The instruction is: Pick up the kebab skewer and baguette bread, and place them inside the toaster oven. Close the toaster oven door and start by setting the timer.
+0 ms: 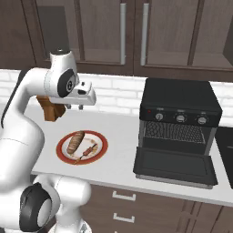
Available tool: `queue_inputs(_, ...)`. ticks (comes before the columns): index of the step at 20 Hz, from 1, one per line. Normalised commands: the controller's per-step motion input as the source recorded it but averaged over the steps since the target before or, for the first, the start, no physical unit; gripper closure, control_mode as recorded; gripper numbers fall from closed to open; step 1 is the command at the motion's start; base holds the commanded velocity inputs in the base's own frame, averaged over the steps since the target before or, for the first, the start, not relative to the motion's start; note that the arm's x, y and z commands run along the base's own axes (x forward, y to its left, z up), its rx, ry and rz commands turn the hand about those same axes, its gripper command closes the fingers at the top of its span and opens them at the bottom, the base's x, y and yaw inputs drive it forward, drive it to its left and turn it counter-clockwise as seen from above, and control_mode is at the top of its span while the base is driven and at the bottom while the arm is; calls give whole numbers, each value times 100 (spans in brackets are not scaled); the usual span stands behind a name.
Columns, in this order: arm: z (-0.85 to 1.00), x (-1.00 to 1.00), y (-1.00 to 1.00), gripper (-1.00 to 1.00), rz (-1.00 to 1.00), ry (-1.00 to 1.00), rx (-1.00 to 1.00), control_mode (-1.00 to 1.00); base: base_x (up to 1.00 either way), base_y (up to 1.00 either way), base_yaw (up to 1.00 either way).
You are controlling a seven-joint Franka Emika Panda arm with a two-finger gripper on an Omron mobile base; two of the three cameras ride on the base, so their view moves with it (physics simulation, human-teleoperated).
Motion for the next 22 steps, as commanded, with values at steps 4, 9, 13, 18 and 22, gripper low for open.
queue_inputs(4,-20,-20,-54,-100,7,-14,8,-100,0,0,0)
queue_inputs(9,-23,-60,-100,-100,14,-34,11,-100,0,0,0)
queue_inputs(13,-23,-34,-100,-100,14,-37,6,-100,0,0,0)
queue_inputs(18,-27,-16,-100,-100,15,-29,5,-100,0,0,0)
queue_inputs(22,-44,-9,-100,-100,4,-31,3,-100,0,0,0)
